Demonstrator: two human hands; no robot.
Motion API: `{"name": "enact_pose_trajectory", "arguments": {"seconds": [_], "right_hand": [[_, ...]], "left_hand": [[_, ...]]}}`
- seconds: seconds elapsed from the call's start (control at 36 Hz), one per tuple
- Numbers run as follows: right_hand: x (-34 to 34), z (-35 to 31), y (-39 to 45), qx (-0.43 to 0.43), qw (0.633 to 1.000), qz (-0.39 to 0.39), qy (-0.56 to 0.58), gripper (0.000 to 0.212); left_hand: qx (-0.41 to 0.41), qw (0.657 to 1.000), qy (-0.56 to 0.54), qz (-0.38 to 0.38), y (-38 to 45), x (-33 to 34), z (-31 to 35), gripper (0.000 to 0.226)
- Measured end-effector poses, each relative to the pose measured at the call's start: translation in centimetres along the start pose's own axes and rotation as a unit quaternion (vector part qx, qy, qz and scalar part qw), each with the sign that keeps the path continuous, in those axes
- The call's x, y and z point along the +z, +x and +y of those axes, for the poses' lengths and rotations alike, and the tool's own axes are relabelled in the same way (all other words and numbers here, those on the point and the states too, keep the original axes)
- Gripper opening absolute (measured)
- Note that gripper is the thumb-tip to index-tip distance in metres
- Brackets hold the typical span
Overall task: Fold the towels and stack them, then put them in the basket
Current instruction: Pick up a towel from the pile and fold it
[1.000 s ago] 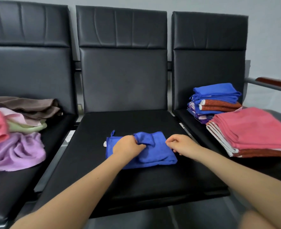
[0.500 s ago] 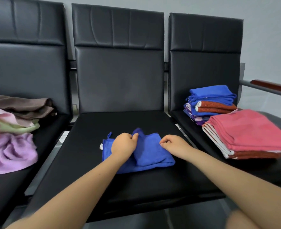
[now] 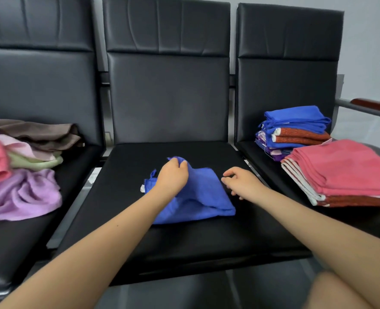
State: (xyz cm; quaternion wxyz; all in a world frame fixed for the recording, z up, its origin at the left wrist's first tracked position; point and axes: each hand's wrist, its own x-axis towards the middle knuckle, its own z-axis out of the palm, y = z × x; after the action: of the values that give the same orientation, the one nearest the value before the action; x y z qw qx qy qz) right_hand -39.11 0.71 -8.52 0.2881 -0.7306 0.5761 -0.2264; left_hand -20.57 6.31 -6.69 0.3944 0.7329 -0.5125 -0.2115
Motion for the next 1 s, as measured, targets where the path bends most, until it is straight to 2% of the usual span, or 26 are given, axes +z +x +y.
{"name": "enact_pose_trajectory", "arguments": {"seconds": [0.14, 0.31, 0.39, 0.47, 0.53, 0.61, 0.67, 0.72, 0.83, 0.92, 1.0], "right_hand": [[1.2, -0.6, -0.1, -0.014, 0.999, -0.009, -0.034, 0.028], [1.9, -2.1, -1.2, 0.005, 0.990, -0.044, -0.134, 0.042], [2.2, -2.7, -1.4, 0.023, 0.987, -0.054, -0.151, 0.048], [2.5, -3.1, -1.5, 0.040, 0.986, -0.068, -0.147, 0.051], [2.8, -3.6, -1.8, 0.047, 0.987, -0.088, -0.125, 0.049], [3.1, -4.2, -2.0, 0.054, 0.991, -0.116, -0.043, 0.030], [2.9, -4.7, -2.3, 0.056, 0.992, -0.116, 0.015, 0.015], [2.3, -4.9, -2.6, 0.064, 0.989, -0.102, 0.083, 0.007], [1.0, -4.8, -2.7, 0.084, 0.979, -0.059, 0.175, 0.016], [-0.6, -4.1, -2.5, 0.110, 0.972, -0.034, 0.206, 0.021], [-2.6, -3.1, -2.7, 0.131, 0.967, -0.006, 0.219, 0.018]], "left_hand": [[-0.026, 0.999, 0.025, 0.010, 0.0, -2.5, -1.4, 0.027], [-0.052, 0.974, 0.215, -0.049, -0.7, -4.2, -5.6, 0.037], [-0.033, 0.952, 0.302, -0.029, -1.7, -4.7, -6.7, 0.040], [-0.045, 0.945, 0.322, -0.016, -2.3, -4.8, -6.6, 0.047], [-0.062, 0.945, 0.321, -0.024, -2.7, -4.8, -6.4, 0.041], [-0.070, 0.956, 0.278, -0.055, -2.8, -4.6, -5.9, 0.032], [-0.081, 0.971, 0.206, -0.092, -2.8, -4.2, -5.2, 0.024], [-0.091, 0.985, 0.113, -0.098, -3.0, -3.5, -4.2, 0.021], [-0.091, 0.993, -0.060, -0.051, -3.0, -2.1, -1.5, 0.017], [-0.087, 0.987, -0.122, -0.053, -2.9, -1.1, 0.4, 0.016], [-0.074, 0.982, -0.155, -0.080, -3.3, 0.1, 2.0, 0.010]]}}
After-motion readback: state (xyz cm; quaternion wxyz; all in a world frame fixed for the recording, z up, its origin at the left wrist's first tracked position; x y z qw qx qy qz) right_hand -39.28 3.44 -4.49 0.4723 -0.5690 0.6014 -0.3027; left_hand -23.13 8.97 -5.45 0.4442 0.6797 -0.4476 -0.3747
